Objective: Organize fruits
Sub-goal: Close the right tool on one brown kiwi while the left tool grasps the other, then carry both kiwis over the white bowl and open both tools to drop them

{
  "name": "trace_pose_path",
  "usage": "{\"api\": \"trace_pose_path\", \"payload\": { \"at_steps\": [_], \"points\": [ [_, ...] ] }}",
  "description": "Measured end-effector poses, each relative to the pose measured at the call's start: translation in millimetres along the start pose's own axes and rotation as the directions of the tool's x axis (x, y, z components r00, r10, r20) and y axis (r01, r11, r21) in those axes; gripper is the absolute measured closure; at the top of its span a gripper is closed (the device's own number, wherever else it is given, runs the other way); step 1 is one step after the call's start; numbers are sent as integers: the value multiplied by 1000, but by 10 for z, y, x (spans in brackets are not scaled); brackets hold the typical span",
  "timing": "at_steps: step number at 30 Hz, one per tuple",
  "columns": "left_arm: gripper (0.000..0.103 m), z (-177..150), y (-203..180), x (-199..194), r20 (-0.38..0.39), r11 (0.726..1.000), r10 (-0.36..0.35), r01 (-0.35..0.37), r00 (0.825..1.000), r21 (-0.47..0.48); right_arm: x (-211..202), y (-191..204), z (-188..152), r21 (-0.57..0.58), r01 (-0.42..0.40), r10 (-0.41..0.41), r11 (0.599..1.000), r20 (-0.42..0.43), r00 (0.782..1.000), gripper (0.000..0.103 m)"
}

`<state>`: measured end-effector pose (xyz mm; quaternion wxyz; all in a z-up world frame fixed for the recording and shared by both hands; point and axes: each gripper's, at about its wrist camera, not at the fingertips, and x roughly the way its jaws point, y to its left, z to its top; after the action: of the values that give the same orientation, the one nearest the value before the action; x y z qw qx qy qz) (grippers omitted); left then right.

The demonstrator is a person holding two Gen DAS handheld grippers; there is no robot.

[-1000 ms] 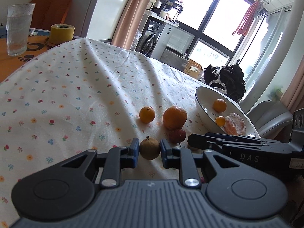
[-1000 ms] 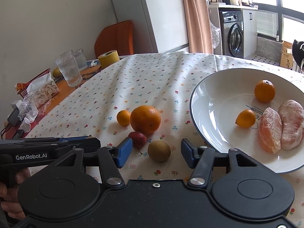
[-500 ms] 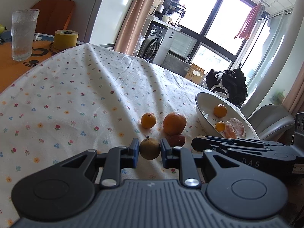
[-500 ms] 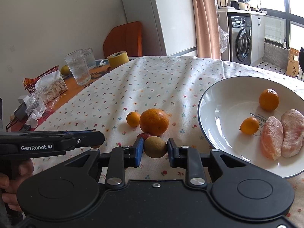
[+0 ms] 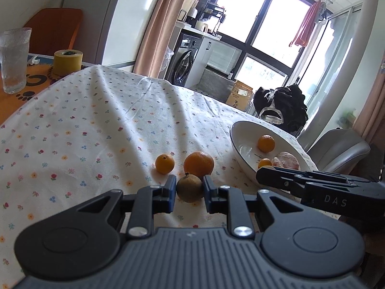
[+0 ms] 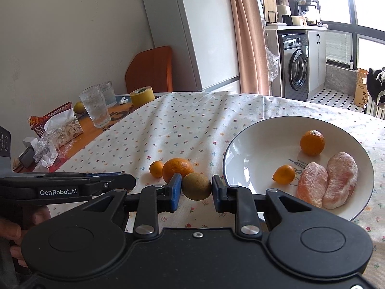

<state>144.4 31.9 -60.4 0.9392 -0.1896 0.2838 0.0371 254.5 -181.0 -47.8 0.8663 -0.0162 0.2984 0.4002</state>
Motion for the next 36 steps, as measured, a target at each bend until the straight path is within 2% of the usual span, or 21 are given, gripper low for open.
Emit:
{"api": "trace_pose_path", "payload": {
  "at_steps": [20, 26, 31, 36],
  "points": [
    [81, 108, -365, 206, -17, 998, -18, 19, 1000, 68, -290, -546, 74, 76, 86, -92, 993, 84, 992, 77],
    [81, 154, -447, 288, -23, 996, -11, 13, 1000, 87, -246, -682, 28, 100, 82, -91, 992, 86, 992, 77],
    [81, 183, -504, 369, -44, 996, -8, 12, 999, 93, -148, -773, -99, 141, 69, -81, 988, 77, 994, 69],
    [81, 235, -610, 426, -40, 993, -1, 6, 999, 122, -201, -863, -126, 170, 69, -87, 983, 104, 991, 67]
  ]
}}
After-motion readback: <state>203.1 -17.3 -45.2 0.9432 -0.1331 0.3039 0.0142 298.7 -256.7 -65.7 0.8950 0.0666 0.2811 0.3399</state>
